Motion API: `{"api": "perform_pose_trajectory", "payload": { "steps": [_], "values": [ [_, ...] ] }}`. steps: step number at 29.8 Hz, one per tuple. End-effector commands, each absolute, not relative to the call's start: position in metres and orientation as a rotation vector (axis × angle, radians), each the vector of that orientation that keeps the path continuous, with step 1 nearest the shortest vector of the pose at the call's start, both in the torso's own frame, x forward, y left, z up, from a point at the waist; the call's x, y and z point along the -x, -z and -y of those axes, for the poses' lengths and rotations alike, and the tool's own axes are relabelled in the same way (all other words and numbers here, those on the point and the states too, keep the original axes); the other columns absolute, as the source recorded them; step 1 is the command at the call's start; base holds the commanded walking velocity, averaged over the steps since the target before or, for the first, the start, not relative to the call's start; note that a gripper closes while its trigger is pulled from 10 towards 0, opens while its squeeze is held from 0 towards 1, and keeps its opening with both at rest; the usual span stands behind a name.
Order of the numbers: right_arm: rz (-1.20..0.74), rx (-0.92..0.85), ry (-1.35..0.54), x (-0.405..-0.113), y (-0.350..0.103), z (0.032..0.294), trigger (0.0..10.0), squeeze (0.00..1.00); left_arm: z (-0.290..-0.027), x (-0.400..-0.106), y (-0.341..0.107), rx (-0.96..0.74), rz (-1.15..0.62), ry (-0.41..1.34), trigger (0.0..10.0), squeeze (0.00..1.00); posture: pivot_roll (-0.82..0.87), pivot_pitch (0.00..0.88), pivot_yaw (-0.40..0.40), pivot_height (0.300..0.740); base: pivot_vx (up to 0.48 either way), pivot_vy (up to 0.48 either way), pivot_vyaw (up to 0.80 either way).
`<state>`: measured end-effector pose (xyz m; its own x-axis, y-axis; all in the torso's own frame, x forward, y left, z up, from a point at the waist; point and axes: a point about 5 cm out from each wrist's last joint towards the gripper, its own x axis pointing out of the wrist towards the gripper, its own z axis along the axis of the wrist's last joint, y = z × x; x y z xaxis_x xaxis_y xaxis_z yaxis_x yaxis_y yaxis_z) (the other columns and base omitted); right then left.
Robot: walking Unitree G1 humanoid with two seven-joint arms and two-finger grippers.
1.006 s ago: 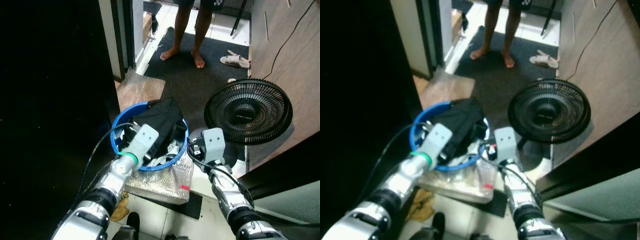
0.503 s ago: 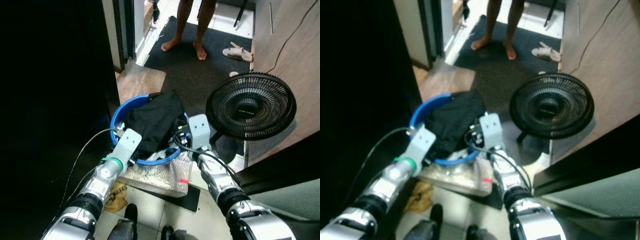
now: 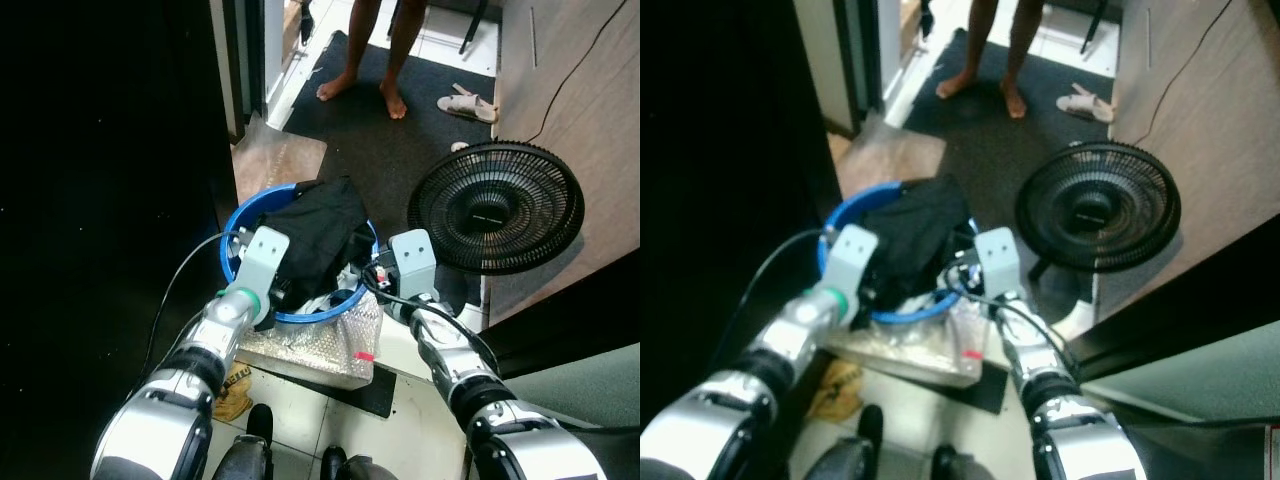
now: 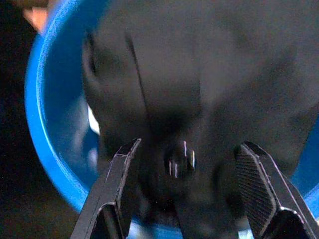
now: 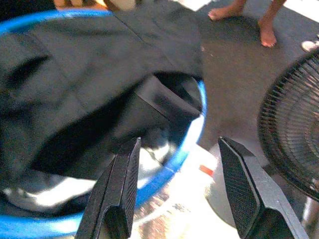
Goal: Clothes washing
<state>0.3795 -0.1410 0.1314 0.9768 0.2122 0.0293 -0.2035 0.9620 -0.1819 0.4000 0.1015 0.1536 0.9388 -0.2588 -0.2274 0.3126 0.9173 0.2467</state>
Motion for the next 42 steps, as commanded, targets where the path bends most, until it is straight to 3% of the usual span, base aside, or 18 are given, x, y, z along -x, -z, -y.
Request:
{"api": "perform_pose_trajectory", "payload": {
  "steps": [1, 7, 16, 27, 28, 29, 30, 31, 32, 33, 34, 36, 41, 42],
  "values": [
    [0.006, 0.178, -0.184, -0.373, -0.116, 0.150, 10.0, 0.00, -0.095, -0.400, -0.153, -0.280, -0.196, 0.310, 10.0, 0.00, -0.01, 0.386, 0.004, 0.740, 0.000, 0.000, 0.00],
    [0.002, 0.179, -0.162, -0.370, -0.112, 0.159, 10.0, 0.00, -0.089, -0.402, -0.160, -0.332, -0.179, 0.338, 10.0, 0.00, -0.02, 0.412, 0.016, 0.740, 0.000, 0.000, 0.00],
    [-0.019, 0.183, -0.152, -0.363, -0.102, 0.164, 10.0, 0.00, -0.078, -0.398, -0.152, -0.494, -0.196, 0.395, 10.0, 0.00, -0.02, 0.525, 0.021, 0.740, 0.000, 0.000, 0.00],
    [-0.037, 0.185, -0.144, -0.357, -0.093, 0.168, 10.0, 0.00, -0.061, -0.392, -0.145, -0.445, -0.226, 0.475, 10.0, 0.00, -0.03, 0.553, 0.027, 0.740, 0.000, 0.000, 0.00],
    [-0.039, 0.186, -0.141, -0.356, -0.093, 0.169, 10.0, 0.00, -0.058, -0.391, -0.144, -0.427, -0.229, 0.490, 9.3, 0.00, -0.03, 0.551, 0.028, 0.740, 0.000, 0.000, 0.00],
    [-0.040, 0.187, -0.138, -0.356, -0.092, 0.170, 10.0, 0.00, -0.057, -0.390, -0.143, -0.423, -0.230, 0.500, 6.4, 0.00, -0.03, 0.549, 0.027, 0.740, 0.000, 0.000, 0.00],
    [-0.041, 0.188, -0.135, -0.356, -0.093, 0.172, 10.0, 0.00, -0.056, -0.390, -0.142, -0.424, -0.234, 0.505, 4.9, 0.00, -0.03, 0.548, 0.026, 0.740, 0.000, 0.000, 0.00],
    [-0.040, 0.188, -0.134, -0.356, -0.093, 0.172, 10.0, 0.00, -0.056, -0.389, -0.141, -0.427, -0.236, 0.506, 4.9, 0.00, -0.03, 0.548, 0.026, 0.740, 0.000, 0.000, 0.00],
    [-0.040, 0.189, -0.133, -0.357, -0.093, 0.173, 10.0, 0.00, -0.056, -0.389, -0.139, -0.432, -0.241, 0.511, 3.1, 0.00, -0.03, 0.547, 0.025, 0.740, 0.000, 0.000, 0.00],
    [-0.040, 0.189, -0.133, -0.357, -0.093, 0.173, 10.0, 0.00, -0.056, -0.389, -0.139, -0.432, -0.241, 0.511, 3.1, 0.00, -0.03, 0.547, 0.025, 0.740, 0.000, 0.000, 0.00],
    [-0.036, 0.190, -0.133, -0.357, -0.095, 0.172, 10.0, 0.00, -0.058, -0.387, -0.135, -0.440, -0.256, 0.511, 3.8, 0.00, -0.03, 0.549, 0.023, 0.740, 0.000, 0.000, 0.00],
    [-0.036, 0.190, -0.133, -0.357, -0.095, 0.172, 10.0, 0.00, -0.058, -0.387, -0.135, -0.440, -0.256, 0.511, 3.8, 0.00, -0.03, 0.549, 0.023, 0.740, 0.000, 0.000, 0.00],
    [-0.036, 0.191, -0.134, -0.358, -0.095, 0.172, 10.0, 0.00, -0.058, -0.386, -0.133, -0.427, -0.262, 0.516, 2.9, 0.00, -0.02, 0.550, 0.019, 0.740, 0.000, 0.000, 0.00],
    [-0.039, 0.192, -0.136, -0.357, -0.094, 0.172, 10.0, 0.00, -0.057, -0.385, -0.132, -0.417, -0.263, 0.523, 0.0, 0.00, -0.02, 0.549, 0.017, 0.740, 0.000, 0.000, 0.00]
  ]
}}
